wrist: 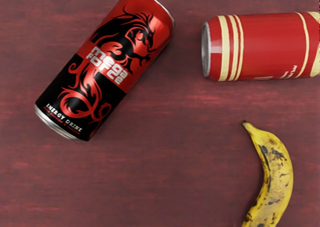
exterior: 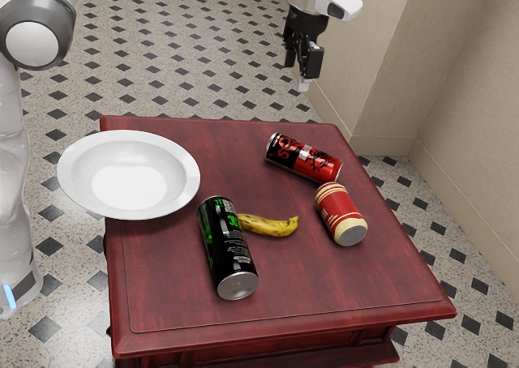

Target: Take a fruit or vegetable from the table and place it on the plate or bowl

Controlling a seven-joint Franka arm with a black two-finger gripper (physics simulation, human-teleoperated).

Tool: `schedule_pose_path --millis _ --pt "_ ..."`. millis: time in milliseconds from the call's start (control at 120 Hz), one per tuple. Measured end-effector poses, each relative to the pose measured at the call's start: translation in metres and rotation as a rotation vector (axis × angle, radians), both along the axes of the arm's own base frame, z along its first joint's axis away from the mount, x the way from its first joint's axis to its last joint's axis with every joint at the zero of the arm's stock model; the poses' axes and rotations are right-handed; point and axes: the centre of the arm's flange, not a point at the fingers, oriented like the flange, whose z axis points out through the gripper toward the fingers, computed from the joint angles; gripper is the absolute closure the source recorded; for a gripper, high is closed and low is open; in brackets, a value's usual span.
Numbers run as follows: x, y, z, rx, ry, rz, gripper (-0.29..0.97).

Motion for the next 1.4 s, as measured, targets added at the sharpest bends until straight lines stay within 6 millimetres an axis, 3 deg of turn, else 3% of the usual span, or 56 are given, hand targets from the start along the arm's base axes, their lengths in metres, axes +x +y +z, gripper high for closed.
schedule_pose_path --millis 275,308,350,375,425,475,567,617,658,775,825,867,958,1142,1200,1300,1400 --pt "-0.001 -0.002 0.002 0.002 -0.003 -0.006 0.0" --pt "-0.008 -0.002 0.025 0.005 -0.048 -0.009 0.0" --pt "-0.025 -0.003 0.074 0.007 -0.139 -0.013 0.0" --pt "-0.034 -0.003 0.093 0.009 -0.174 -0.015 0.0" --pt "-0.044 -0.004 0.111 0.01 -0.199 -0.019 0.0" --pt "-0.047 -0.007 0.114 0.01 -0.193 -0.024 0.0" --pt "-0.024 -0.012 0.085 0.02 -0.113 -0.031 0.0" --pt "-0.01 -0.029 0.066 0.02 -0.07 -0.062 0.0" --pt "-0.001 -0.061 0.052 0.019 -0.039 -0.12 0.0" --pt "0.007 -0.176 0.013 0.034 0.026 -0.32 0.0" --pt "0.008 -0.207 -0.002 0.048 0.042 -0.371 0.0" --pt "0.009 -0.22 -0.01 0.057 0.05 -0.39 0.0" --pt "0.024 -0.229 -0.034 0.069 0.075 -0.387 0.0" --pt "0.037 -0.236 -0.05 0.067 0.067 -0.373 0.0" --pt "0.04 -0.235 -0.073 0.073 0.087 -0.366 0.0" --pt "0.029 -0.202 -0.115 0.047 0.129 -0.312 0.0" --pt "0.01 -0.174 -0.131 0.006 0.116 -0.257 0.0"
